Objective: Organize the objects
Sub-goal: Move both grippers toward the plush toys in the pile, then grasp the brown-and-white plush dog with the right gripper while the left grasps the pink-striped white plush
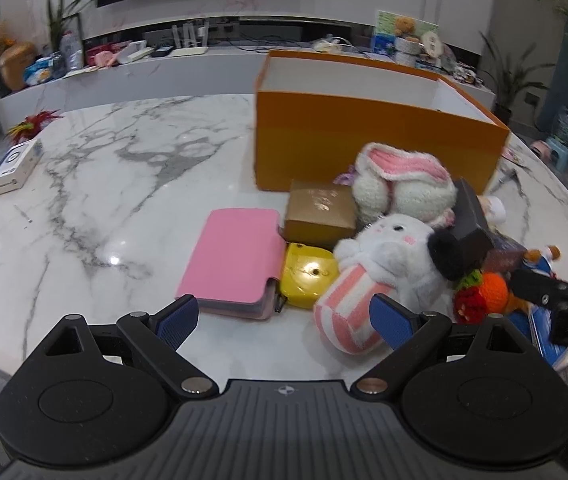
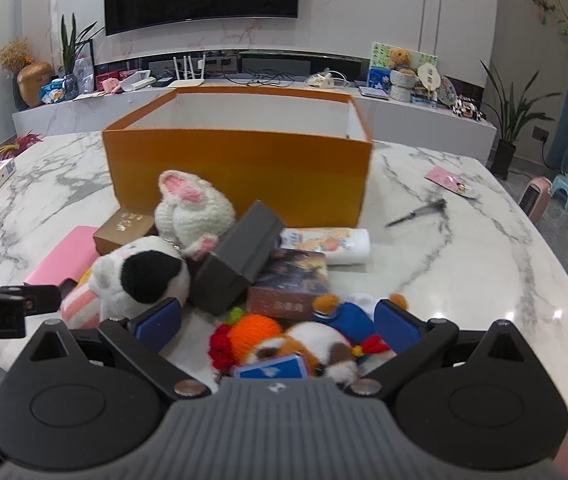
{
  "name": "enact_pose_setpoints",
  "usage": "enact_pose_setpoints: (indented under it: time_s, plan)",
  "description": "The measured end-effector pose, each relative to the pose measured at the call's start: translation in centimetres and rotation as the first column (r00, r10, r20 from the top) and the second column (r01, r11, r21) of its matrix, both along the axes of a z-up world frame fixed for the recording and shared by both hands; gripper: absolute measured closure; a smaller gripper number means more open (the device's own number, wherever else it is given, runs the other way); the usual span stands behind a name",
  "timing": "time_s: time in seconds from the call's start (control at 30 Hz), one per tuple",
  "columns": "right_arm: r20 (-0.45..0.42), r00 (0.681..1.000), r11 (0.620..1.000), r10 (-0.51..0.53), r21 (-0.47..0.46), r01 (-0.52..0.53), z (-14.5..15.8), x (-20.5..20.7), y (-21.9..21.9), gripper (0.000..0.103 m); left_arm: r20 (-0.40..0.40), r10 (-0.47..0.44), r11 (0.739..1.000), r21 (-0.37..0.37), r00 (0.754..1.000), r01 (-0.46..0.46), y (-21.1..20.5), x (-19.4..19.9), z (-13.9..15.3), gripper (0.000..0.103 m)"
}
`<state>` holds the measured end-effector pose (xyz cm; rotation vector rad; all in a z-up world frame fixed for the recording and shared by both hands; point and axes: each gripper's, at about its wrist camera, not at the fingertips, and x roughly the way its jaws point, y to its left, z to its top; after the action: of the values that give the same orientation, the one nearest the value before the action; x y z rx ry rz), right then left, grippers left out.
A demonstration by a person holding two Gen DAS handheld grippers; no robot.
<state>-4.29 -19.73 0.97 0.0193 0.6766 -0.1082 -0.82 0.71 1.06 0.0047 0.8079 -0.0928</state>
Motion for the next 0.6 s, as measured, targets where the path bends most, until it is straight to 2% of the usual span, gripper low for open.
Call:
enact_pose_setpoints:
  time_s: [0.13, 0.27, 0.5, 0.6]
  plan:
    - [-0.031, 1.0, 0.999, -0.004, 0.053, 0.006, -0.3, -0.8, -1.5, 0.001, 0.002, -0.052, 0.998, 0.022, 0.999, 0.052, -0.7, -0.1, -0.3, 0.0]
    - [-0.069, 0.998, 0.998, -0.01, 0.061, 0.014, -1.1, -0.8, -2.1, 0.001, 0.0, -0.084, 0.995, 0.046, 0.996, 0.084, -1.9, 0.5, -0.9, 0.0]
    - [-0.117, 0.993, 0.994, -0.027, 0.098, 0.039, -2.6, 0.4, -2.9, 0.001, -0.005, -0.161, 0.982, 0.098, 0.987, 0.16, -4.4, 1.7, -2.2, 0.0]
    - [-0.124, 0.991, 0.988, -0.055, 0.134, 0.072, -3.1, 0.9, -3.6, 0.001, -0.011, -0.174, 0.981, 0.092, 0.985, 0.174, -5.0, 2.3, -2.7, 0.0]
